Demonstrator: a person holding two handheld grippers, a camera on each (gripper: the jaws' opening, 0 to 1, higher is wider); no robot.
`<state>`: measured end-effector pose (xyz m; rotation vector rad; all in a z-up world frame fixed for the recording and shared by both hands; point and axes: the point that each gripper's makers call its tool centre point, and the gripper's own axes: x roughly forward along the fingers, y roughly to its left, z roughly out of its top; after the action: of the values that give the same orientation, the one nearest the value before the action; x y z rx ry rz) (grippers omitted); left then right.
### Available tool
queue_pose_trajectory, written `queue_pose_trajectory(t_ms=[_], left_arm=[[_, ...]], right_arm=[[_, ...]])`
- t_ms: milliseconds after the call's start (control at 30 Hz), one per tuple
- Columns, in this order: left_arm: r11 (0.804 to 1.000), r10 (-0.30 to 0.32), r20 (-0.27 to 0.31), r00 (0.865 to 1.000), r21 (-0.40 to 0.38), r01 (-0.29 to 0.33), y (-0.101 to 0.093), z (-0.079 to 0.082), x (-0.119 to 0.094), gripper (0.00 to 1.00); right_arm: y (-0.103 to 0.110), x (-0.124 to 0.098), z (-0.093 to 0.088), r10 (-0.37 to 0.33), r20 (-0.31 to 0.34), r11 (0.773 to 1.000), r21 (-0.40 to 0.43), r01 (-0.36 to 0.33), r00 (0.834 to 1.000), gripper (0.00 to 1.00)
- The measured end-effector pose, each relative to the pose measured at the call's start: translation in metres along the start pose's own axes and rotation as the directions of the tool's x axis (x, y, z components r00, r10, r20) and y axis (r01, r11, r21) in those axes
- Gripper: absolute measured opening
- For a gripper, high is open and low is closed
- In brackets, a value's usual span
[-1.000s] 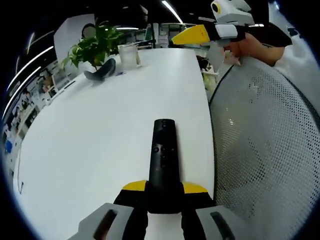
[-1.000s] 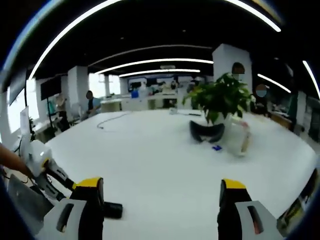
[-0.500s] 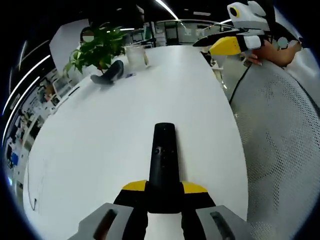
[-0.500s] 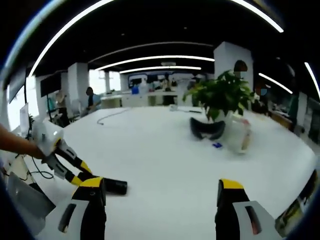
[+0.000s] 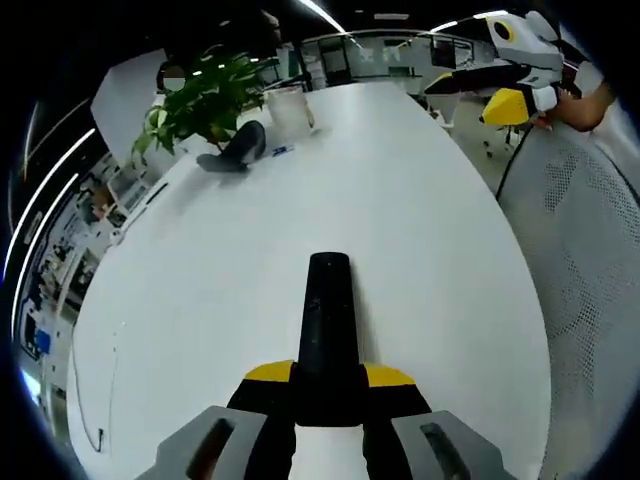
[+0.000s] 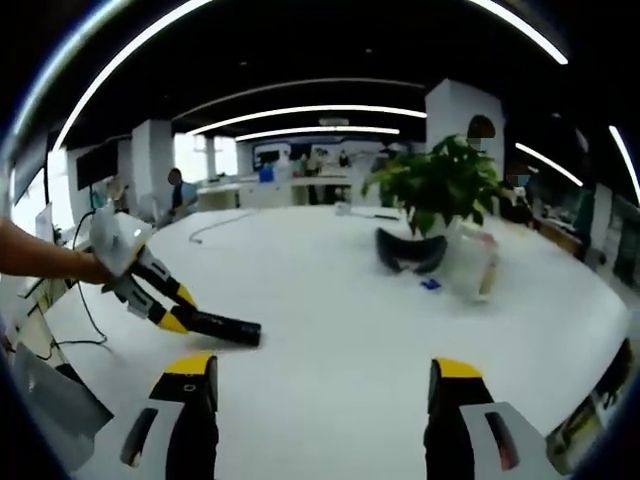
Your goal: Press the specified remote control buttons in sequence, fully releasing each button before pressing the next.
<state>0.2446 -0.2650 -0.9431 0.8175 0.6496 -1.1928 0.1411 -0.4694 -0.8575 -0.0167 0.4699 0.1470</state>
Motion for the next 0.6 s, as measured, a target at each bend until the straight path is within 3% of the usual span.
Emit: queue_pose_trajectory(t_ms=[467, 600], left_arm=[[0.996, 0.029, -0.052, 0.998, 0.081, -0.025, 0.075, -0.005, 0.017, 0.22], [0.997, 0.036, -0.059, 0.998, 0.071, -0.032, 0.097, -0.004, 0.024, 0.22]], right_arm=[[-0.003, 0.003, -0.007, -0.016, -0.040, 1.000, -0.005, 0.016, 0.999, 0.83], [-0.004, 0.003, -0.008, -0.021, -0.051, 1.000, -0.007, 0.021, 0.998, 0.81]])
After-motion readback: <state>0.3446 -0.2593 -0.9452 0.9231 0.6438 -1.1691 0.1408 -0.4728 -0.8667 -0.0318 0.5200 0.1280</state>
